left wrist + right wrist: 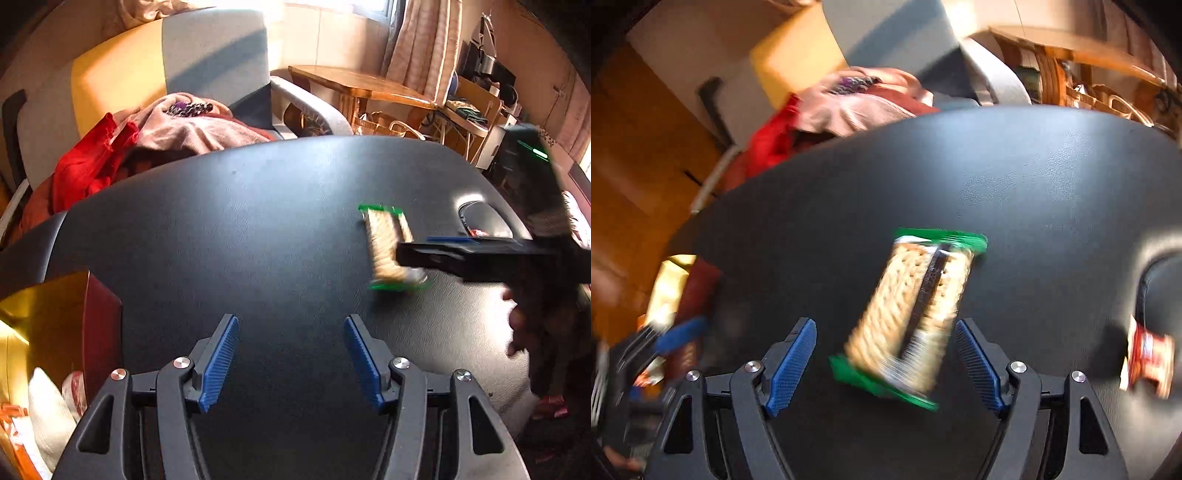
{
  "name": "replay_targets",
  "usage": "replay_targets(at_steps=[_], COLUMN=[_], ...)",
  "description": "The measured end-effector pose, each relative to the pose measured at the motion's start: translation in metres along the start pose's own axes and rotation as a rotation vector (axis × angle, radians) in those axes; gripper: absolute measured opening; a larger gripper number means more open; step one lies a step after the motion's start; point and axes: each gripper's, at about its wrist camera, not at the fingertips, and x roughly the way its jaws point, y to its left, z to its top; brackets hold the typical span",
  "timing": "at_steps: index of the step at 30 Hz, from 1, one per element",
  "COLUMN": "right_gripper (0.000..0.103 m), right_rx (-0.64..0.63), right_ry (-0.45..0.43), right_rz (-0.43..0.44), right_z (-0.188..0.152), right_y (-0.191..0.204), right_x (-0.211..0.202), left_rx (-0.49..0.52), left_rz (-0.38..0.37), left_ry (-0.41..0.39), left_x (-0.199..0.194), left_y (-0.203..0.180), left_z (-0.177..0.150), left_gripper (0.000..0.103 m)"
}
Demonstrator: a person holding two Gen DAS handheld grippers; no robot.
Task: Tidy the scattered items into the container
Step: 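Grasp the green cracker pack with the left gripper while the right grasps the red chocolate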
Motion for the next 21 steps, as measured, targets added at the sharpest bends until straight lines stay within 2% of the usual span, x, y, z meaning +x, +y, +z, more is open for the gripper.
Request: replay_targets(at_steps=[2, 4, 6, 8, 12, 16, 17, 18, 19, 20, 21], right_gripper=[0.079, 0.079, 0.079, 0.079, 0.079, 0.077, 0.073, 0.059, 0.051, 0.044, 0.043], right_rx=[0.037, 0.050, 0.047, 0.041, 0.083, 0.093, 0.081, 0.068, 0.058, 0.056, 0.053], right_ry=[-0.060, -0.117, -0.137, -0.135, -0.151, -0.149, -0.132, -0.114, -0.095, -0.076, -0.075], right_rz=[-0.055, -0.191, -0.311, -0.374, -0.361, -0.354, -0.363, -0.372, -0.380, -0.384, -0.390], right_z=[-0.006, -0.008, -0.011, -0.015, -0.021, -0.012, -0.009, -0.005, -0.002, -0.001, -0.002], right_y=[-0.014, -0.034, -0.053, -0.071, -0.102, -0.115, -0.115, -0.116, -0.116, -0.115, -0.114], right_x=[-0.023, -0.045, -0.059, -0.068, -0.074, -0.066, -0.061, -0.056, -0.050, -0.045, -0.045], left_rx=[0.012, 0.043, 0.080, 0.124, 0.182, 0.208, 0.218, 0.230, 0.242, 0.254, 0.262], left_rz=[-0.007, -0.026, -0.042, -0.048, -0.041, -0.022, -0.023, -0.005, 0.013, 0.032, 0.051], left_ry=[-0.010, -0.017, -0.022, -0.020, -0.008, 0.016, 0.022, 0.025, 0.027, 0.029, 0.042], left_x=[0.000, 0.004, 0.011, 0.020, 0.041, 0.064, 0.069, 0.074, 0.079, 0.084, 0.090], left_y=[-0.005, -0.015, -0.029, -0.043, -0.070, -0.086, -0.089, -0.092, -0.095, -0.098, -0.100], left_z=[0.009, 0.021, 0.033, 0.041, 0.054, 0.066, 0.068, 0.068, 0.069, 0.070, 0.069], left_gripper=[0.060, 0.062, 0.063, 0.063, 0.063, 0.063, 0.063, 0.063, 0.063, 0.063, 0.063])
